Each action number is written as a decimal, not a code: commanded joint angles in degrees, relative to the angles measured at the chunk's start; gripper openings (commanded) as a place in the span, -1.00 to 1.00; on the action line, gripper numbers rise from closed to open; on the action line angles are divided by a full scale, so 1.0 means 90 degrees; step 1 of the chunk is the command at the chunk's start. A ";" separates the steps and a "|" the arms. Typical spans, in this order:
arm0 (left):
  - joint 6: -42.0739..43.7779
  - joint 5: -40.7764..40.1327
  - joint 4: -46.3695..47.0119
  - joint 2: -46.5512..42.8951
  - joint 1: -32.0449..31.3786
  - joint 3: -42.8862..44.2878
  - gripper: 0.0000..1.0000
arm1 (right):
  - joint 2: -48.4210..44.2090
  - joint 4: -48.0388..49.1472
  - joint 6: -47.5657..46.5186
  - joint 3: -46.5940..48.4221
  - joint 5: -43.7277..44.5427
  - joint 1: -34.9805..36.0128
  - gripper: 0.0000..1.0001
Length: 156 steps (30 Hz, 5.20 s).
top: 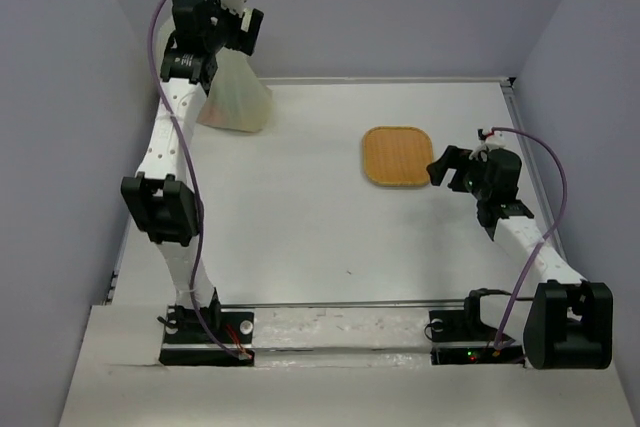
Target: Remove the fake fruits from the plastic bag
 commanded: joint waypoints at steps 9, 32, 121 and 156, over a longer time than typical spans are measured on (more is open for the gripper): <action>-0.0346 -0.2200 0.0854 0.1874 -0.0054 0.1640 0.98 | -0.0106 -0.0119 -0.0098 0.0380 -0.0005 0.0064 0.88; 0.4649 0.2691 -0.3293 -0.3075 -0.0142 -0.4150 -1.00 | 0.0284 -0.0704 -0.0225 0.1218 -0.0279 0.0132 0.79; -0.0287 -0.1302 0.0200 -0.4063 -0.1137 -0.4591 -1.00 | 0.2454 -0.2629 -0.0769 0.6023 0.1696 0.4770 0.22; -0.0249 -0.1148 -0.1206 -0.4989 -0.1968 -0.5272 -1.00 | 0.3050 0.0009 0.0049 0.2401 0.2035 0.5787 -0.27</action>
